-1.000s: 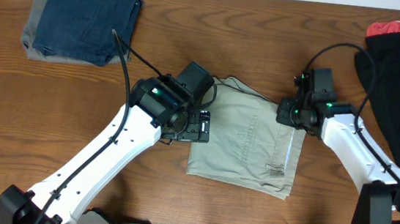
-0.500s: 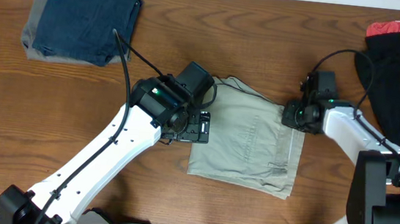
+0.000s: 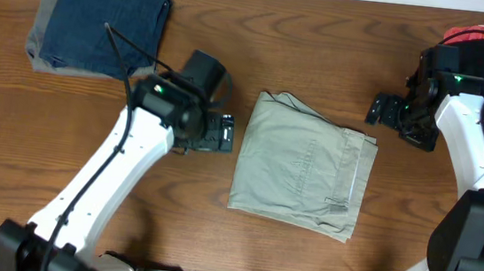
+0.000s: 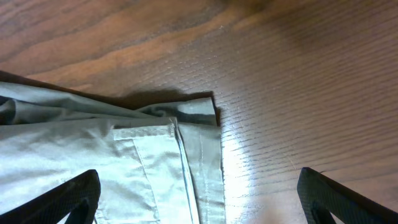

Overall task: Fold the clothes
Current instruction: 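Release the right gripper and grasp the shorts' left edge with the left gripper, then drag the folded khaki shorts with the left gripper toward the jeans stack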

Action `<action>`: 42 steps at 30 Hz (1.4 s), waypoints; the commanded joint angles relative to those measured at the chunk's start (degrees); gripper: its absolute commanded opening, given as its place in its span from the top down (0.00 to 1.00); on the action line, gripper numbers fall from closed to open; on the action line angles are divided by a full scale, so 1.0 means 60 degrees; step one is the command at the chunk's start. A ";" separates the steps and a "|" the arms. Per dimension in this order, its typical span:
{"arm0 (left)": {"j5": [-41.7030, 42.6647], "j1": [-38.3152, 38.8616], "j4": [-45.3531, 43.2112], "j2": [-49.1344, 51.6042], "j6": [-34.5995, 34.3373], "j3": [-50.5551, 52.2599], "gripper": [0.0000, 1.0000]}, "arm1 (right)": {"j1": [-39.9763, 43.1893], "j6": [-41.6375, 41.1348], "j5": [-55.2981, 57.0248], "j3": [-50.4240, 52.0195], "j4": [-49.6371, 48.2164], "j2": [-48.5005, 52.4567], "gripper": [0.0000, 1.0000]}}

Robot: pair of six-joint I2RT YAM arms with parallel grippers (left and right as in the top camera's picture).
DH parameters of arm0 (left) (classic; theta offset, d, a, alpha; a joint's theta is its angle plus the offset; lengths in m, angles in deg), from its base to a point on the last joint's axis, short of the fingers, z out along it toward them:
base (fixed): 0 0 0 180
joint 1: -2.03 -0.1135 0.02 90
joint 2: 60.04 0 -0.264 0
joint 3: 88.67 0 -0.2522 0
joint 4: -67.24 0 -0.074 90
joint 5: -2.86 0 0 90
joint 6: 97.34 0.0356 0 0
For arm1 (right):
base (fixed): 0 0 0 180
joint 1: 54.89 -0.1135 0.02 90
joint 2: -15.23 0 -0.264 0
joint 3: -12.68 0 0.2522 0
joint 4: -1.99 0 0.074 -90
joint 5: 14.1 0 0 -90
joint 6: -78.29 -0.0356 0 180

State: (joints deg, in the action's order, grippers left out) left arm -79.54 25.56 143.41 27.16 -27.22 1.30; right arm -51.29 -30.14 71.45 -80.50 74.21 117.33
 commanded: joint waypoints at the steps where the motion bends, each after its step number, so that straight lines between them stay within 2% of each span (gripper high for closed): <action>1: 0.2167 -0.0364 -0.0270 0.0634 0.1829 0.0058 0.02 | 0.0135 0.0044 0.0455 -0.0127 0.0029 0.0029 0.01; 3: 0.2743 -0.0393 -0.0455 0.1060 0.2065 0.0058 0.02 | 0.0135 0.0044 0.0681 -0.0127 0.0047 0.0025 0.01; 11: 0.3144 -0.0641 -0.1625 0.3136 0.2514 0.0058 0.02 | 0.0124 0.0044 0.0699 -0.0127 0.0044 0.0029 0.01; 20: 0.5898 -0.1089 -0.2342 0.4743 0.4543 0.0058 0.02 | 0.0120 0.0044 0.0699 -0.0127 0.0044 0.0029 0.01; 27: 0.6947 -0.0838 -0.2568 0.5595 0.4590 0.0058 0.02 | 0.0120 0.0044 0.0699 -0.0127 0.0044 0.0029 0.01; 32: 0.7060 -0.0474 -0.3024 0.5920 0.4222 0.0058 0.00 | 0.0120 0.0044 0.0699 -0.0127 0.0040 0.0025 0.01; 33: 0.7060 -0.0412 -0.3126 0.5949 0.4146 0.0058 0.05 | 0.0120 0.0044 0.0699 -0.0127 0.0047 0.0029 0.01; 37: 0.7049 -0.0291 -0.3432 0.5967 0.3719 0.0058 0.36 | 0.0120 0.0044 0.0699 -0.0127 0.0044 0.0029 0.01; 39: 0.6896 -0.0291 -0.3548 0.5967 0.3279 0.0058 0.56 | 0.0120 0.0044 0.0699 -0.0127 0.0044 0.0025 0.01; 41: 0.6258 -0.0291 -0.3566 0.5963 0.2473 0.0047 0.80 | 0.0120 0.0044 0.0699 -0.0127 0.0040 0.0025 0.01; 42: 0.5938 -0.0291 -0.3563 0.5952 0.2160 0.0047 0.89 | 0.0120 0.0044 0.0699 -0.0127 0.0044 0.0029 0.01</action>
State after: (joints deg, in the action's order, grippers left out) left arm -38.69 23.73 122.01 62.37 -8.18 1.33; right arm -51.29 -30.14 74.93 -80.55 74.45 117.35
